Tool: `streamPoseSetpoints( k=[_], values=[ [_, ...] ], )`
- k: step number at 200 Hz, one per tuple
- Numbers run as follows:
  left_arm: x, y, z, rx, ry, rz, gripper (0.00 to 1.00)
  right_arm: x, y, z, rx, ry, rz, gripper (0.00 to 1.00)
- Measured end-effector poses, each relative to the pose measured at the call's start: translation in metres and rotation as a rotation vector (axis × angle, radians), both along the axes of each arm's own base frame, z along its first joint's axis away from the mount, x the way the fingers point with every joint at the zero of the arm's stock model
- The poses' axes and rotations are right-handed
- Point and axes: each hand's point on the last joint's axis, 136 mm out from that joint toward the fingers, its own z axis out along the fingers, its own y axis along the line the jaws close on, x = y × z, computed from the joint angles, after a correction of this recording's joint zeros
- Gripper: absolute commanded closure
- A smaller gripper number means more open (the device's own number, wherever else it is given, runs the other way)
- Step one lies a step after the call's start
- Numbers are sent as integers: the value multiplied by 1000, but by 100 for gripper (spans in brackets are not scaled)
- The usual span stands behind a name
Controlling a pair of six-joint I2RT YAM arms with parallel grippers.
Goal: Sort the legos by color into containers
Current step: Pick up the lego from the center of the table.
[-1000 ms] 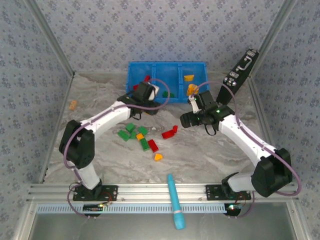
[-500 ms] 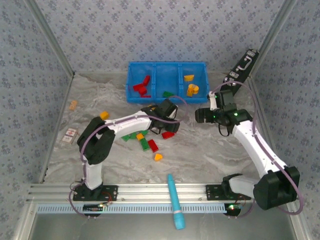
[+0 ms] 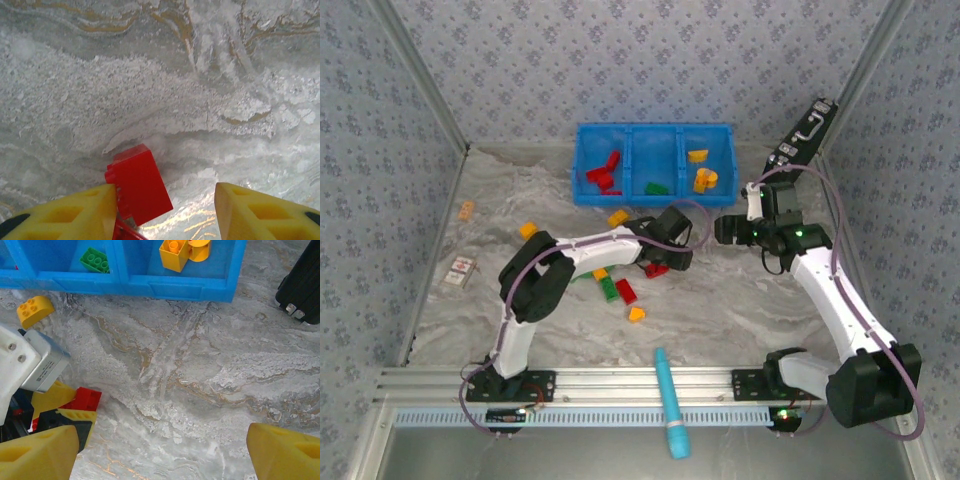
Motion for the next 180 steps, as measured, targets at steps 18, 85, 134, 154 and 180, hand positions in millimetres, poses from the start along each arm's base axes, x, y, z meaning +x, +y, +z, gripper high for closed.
streamPoseSetpoints(
  k=[18,85,134,154,180],
  values=[
    [2,-1,-1,-4,-3,7,48,1,0,1,4,-4,0,11],
    [4,1,-23,42,13,20,49,2,-1,2,6,-10,-3,11],
    [8,2,-26,67,4,29,56,3,-1,2,6,-12,-3,12],
    [10,3,-28,82,1,30,66,3,-1,2,6,-12,-4,12],
    [13,4,-27,90,-2,33,72,3,-1,2,6,-12,-4,12]
  ],
)
